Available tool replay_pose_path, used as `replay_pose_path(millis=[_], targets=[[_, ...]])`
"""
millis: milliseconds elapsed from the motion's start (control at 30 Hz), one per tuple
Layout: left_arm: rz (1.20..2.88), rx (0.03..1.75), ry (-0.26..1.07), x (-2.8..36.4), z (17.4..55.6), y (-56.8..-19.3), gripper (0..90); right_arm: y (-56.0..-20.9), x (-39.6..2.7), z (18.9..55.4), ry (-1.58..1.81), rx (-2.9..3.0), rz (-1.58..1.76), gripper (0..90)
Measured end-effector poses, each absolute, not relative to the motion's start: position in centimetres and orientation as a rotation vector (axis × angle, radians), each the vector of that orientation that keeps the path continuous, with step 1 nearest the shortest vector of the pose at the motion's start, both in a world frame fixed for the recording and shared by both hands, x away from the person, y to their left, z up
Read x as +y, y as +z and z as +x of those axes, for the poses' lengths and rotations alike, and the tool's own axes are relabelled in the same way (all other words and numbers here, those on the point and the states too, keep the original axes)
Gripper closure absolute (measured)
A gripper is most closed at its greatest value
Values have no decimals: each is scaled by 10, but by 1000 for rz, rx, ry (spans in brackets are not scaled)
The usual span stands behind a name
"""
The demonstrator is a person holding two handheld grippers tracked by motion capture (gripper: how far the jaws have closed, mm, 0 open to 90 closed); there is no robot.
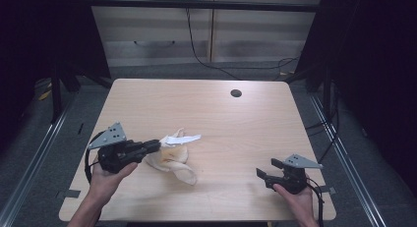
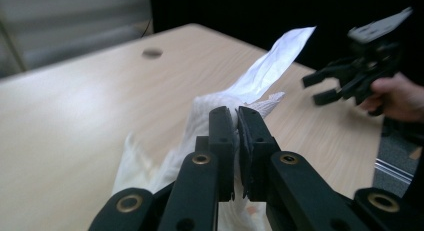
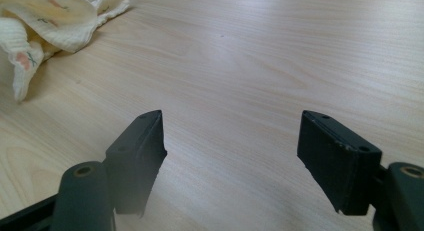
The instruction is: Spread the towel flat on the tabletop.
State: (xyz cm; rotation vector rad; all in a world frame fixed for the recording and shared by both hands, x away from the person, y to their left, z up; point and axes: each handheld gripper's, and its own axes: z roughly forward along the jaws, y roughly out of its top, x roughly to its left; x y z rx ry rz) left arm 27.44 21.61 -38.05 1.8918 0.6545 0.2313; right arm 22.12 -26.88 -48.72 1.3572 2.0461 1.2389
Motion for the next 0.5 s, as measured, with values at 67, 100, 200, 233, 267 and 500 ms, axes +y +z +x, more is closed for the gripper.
replay_pose_path(millis=[67,100,200,233,267,500], targets=[[1937,695,251,221,277,-394,857,-487,-268,222,1242,2045,1361,271],[1963,716,255,224,279,-402,857,-487,-268,222,1239,2048,1363,270],[2018,823,255,233,290,-427,857,-487,-266,223,1234,2051,1354,272],[2026,846,250,236,292,-433,857,-487,-265,222,1232,2051,1352,272],[2037,874,248,239,295,-440,856,-487,-265,222,1230,2053,1349,272],[2148,952,275,238,307,-471,856,-486,-262,223,1230,2071,1333,275]])
